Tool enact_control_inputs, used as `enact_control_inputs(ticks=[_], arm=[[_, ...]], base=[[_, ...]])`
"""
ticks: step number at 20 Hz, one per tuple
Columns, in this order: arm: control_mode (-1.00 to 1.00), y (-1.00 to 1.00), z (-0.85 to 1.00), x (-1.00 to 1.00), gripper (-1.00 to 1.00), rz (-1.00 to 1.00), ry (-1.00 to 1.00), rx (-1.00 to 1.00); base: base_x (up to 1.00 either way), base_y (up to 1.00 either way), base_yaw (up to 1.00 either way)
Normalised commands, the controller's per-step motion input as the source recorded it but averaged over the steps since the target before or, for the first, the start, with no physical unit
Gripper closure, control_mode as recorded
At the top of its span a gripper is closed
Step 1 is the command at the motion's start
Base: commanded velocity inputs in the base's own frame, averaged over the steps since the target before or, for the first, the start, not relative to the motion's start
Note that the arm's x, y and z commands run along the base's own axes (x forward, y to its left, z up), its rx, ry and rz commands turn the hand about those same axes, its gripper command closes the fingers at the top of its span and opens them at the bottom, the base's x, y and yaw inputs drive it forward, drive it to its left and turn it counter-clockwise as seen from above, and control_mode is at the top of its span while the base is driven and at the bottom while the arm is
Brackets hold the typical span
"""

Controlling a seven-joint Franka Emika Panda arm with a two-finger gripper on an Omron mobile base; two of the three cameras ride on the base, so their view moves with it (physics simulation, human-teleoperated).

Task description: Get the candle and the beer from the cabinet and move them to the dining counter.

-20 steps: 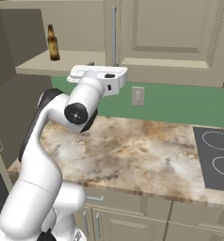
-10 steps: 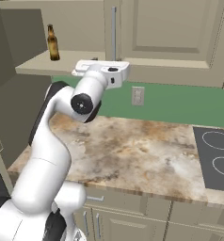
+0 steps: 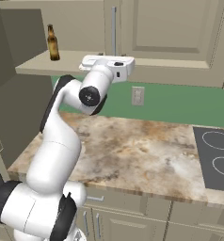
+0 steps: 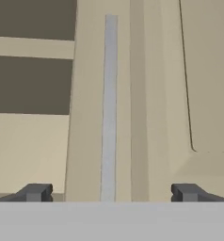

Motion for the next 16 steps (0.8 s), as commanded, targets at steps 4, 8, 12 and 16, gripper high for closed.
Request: enact_control_inputs(ticks=[4, 8, 12, 16], arm=[[-1.0, -0.01, 0.04, 0.23, -1.0, 0.0, 0.0, 0.0], [-1.0, 0.0, 0.0, 0.19, -1.0, 0.0, 0.0, 0.0], [-1.0, 0.0, 0.0, 0.18, -1.0, 0.0, 0.0, 0.0], [-1.0, 0.0, 0.01, 0.17, -1.0, 0.0, 0.0, 0.0]], base=[[0.0, 0.0, 0.0], [0.0, 0.0, 0.0], [0.0, 0.0, 0.0], [0.0, 0.0, 0.0]])
